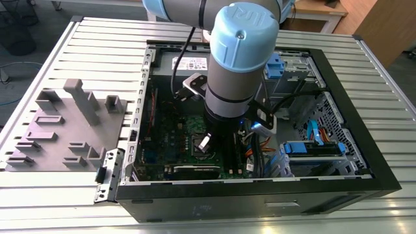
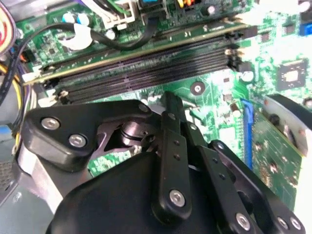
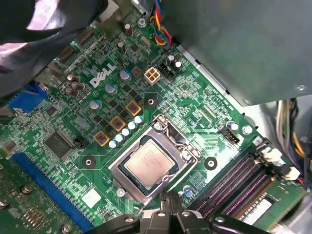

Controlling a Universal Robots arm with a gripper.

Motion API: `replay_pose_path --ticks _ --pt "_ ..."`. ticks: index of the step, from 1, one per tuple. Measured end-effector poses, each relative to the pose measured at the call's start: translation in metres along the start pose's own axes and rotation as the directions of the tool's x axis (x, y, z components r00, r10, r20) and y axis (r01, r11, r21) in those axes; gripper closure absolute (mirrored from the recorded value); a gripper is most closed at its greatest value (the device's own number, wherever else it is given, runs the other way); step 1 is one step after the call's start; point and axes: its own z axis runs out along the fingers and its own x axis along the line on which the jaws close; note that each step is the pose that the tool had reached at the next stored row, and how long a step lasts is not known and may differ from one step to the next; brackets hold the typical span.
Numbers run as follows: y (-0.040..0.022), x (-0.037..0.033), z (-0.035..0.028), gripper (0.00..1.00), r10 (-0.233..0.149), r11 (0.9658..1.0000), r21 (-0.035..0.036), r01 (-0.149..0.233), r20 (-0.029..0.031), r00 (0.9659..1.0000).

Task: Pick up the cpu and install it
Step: 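Install the first cpu locking lever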

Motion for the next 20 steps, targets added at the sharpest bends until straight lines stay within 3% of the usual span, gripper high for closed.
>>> replay_pose_path --ticks 9,15,20 --pt "0.0006 -0.0009 -0.0326 0.89 0.0 1.0 0.0002 0.0 -0.0006 1.0" --pt "0.0011 -0.0006 -0.0332 0.89 0.0 1.0 0.0003 0.0 -0.0006 1.0" --pt "0.0113 0.0084 -0.0321 0.89 0.0 1.0 0.0046 0.0 0.0037 1.0"
